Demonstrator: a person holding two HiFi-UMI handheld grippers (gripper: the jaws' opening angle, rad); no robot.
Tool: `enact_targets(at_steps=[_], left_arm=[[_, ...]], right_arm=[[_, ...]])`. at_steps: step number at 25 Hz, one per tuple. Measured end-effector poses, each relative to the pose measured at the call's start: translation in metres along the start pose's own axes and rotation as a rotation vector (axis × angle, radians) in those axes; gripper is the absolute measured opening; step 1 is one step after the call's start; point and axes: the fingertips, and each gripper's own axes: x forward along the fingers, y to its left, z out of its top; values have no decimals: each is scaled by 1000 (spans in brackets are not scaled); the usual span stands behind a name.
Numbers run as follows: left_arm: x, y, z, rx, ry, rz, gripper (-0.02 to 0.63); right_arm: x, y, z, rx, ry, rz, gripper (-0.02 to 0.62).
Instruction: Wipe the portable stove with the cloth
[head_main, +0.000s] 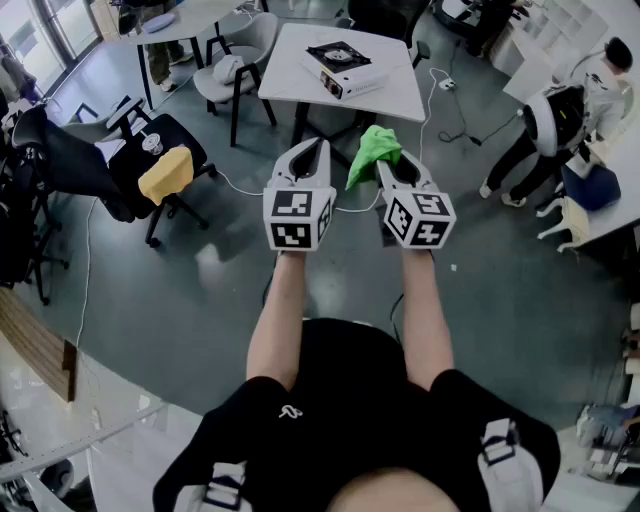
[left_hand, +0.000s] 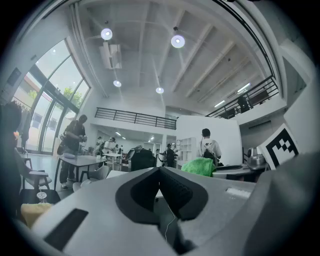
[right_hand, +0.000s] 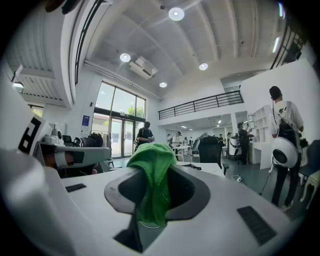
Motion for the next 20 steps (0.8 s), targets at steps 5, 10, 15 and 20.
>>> enact_targets(at_steps=[5,10,15,20], left_arm=[[1,29,-10,-10,17,28,-1],[0,56,-12,-34,19,49,0],[8,68,-27,-43,49,24,0],[13,83,-46,-72,82,19,0]], right_arm=[[19,6,2,34,-44,-19,91],[34,11,-1,67,-49,-32,91],[49,15,-20,88,-25,-25,92],[56,13,-38,92,6,-54,92]])
